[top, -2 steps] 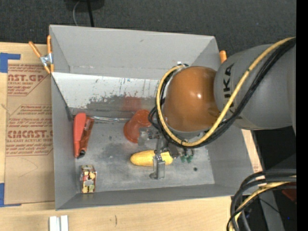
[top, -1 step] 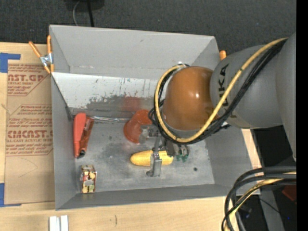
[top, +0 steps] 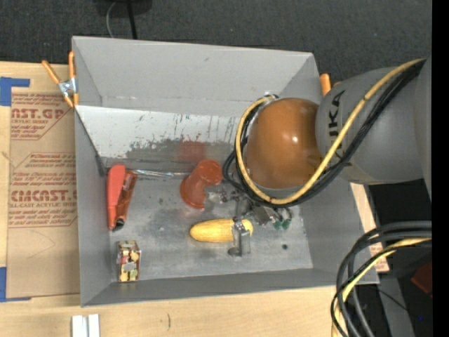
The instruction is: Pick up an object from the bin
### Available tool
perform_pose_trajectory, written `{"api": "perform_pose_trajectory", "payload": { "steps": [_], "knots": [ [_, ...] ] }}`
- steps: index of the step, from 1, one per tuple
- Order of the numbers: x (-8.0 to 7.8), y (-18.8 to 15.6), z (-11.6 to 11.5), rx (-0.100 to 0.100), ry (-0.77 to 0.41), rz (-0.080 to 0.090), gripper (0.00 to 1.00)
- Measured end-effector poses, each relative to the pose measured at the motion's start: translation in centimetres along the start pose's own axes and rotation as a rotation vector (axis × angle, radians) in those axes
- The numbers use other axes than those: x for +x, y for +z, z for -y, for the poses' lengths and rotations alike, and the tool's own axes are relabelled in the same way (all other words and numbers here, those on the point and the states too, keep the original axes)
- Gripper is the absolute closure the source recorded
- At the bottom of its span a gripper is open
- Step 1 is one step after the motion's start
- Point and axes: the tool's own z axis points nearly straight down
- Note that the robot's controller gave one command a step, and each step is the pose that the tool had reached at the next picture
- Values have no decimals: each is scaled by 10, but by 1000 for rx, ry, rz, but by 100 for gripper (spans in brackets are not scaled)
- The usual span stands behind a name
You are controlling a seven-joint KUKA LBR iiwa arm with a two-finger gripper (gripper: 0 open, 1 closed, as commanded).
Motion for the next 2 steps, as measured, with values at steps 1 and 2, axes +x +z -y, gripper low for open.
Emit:
{"api": "perform_pose_trajectory", "payload": {
  "steps": [1, 2],
  "knots": [
    [32, 40, 20, -1, 99, 8, 100],
    [32, 40, 20, -1, 100, 8, 100]
  ]
}}
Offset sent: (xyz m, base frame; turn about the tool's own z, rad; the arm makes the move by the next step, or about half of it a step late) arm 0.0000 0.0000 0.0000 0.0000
